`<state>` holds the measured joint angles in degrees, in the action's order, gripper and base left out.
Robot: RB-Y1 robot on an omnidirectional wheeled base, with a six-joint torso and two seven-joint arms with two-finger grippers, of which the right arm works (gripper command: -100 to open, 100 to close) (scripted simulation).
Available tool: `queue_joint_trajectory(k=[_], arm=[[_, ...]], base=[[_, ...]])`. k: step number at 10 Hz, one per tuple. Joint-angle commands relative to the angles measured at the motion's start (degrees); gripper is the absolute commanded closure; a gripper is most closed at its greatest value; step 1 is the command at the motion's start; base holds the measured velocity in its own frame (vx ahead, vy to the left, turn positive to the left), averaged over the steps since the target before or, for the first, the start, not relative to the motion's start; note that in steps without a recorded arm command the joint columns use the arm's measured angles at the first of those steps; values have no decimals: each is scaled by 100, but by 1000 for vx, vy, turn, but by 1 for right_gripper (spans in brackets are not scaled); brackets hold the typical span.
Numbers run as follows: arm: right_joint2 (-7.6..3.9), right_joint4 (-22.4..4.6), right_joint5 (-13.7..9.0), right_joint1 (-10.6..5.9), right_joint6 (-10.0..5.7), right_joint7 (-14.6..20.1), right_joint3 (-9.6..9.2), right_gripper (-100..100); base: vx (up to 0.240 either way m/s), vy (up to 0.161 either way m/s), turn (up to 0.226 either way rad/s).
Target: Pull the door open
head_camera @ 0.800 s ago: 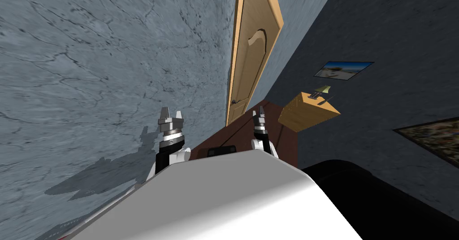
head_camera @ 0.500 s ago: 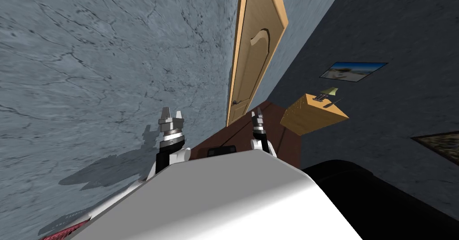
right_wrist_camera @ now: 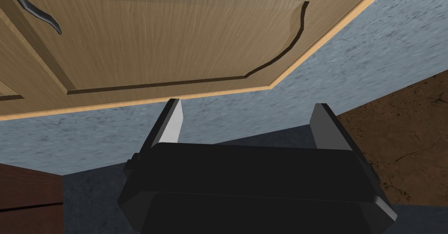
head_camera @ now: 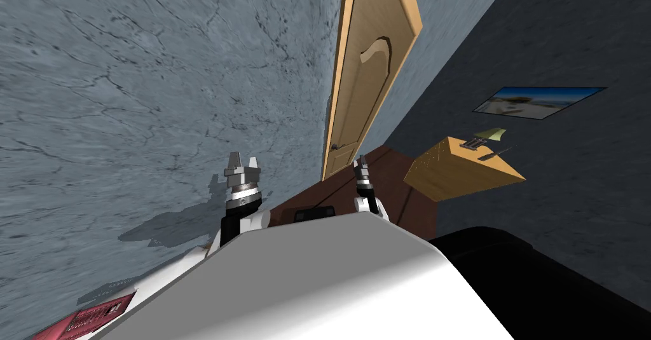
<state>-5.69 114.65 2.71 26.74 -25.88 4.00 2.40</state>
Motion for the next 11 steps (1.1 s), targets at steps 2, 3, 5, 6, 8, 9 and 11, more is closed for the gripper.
queue_joint_trajectory(k=[2, 3, 5, 6, 8, 9, 11], arm=[[-69, -366, -17, -147, -76, 42, -40, -100], [-132, -574, -38, -224, -130, 80, -53, -100], [-269, -945, -85, -393, -249, 164, -80, -100], [-269, -1050, -85, -393, -249, 164, -80, -100], [-413, -1424, -133, -569, -373, 252, -109, -100], [-413, -1543, -133, -569, -373, 252, -109, -100], [-561, -1949, -184, -752, -502, 343, -139, -100]], base=[[49, -83, 124], [41, -55, 88], [51, -91, 193], [39, -77, 60], [45, -73, 167], [43, -65, 73], [43, -71, 164]])
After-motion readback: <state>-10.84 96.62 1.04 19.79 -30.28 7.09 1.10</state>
